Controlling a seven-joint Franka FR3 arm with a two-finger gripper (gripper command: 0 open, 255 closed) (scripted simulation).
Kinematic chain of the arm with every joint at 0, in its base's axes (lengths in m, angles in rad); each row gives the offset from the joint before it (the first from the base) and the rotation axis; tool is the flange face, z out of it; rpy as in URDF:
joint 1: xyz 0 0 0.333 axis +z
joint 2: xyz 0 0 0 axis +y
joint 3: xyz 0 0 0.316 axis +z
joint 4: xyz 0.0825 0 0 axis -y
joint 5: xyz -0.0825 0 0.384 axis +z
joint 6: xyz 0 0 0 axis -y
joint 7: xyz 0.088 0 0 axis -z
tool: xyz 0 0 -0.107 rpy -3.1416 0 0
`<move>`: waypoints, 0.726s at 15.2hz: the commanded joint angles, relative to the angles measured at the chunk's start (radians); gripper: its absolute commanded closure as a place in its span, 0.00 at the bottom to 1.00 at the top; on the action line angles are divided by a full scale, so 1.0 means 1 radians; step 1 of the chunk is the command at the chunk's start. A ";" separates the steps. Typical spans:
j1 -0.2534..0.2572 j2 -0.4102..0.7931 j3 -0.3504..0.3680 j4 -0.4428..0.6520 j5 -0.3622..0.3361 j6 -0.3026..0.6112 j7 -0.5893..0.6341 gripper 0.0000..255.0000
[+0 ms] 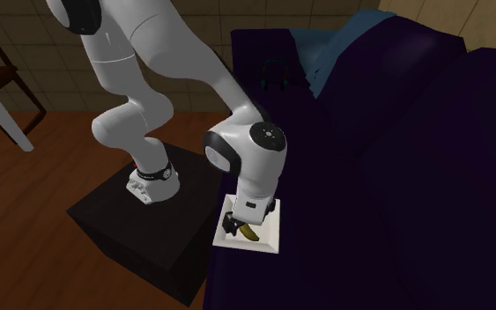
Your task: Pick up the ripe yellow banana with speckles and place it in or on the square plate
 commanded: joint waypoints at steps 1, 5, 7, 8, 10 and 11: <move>0.000 -0.028 0.000 0.026 0.001 -0.055 -0.001 0.00; 0.000 -0.061 0.000 0.057 0.002 -0.119 -0.002 0.00; 0.000 -0.061 0.000 0.058 0.002 -0.119 -0.002 0.00; 0.000 -0.061 0.000 0.058 0.002 -0.119 -0.002 0.00; 0.000 -0.061 0.000 0.058 0.002 -0.119 -0.002 0.00; 0.000 -0.061 0.000 0.058 0.002 -0.119 -0.002 0.00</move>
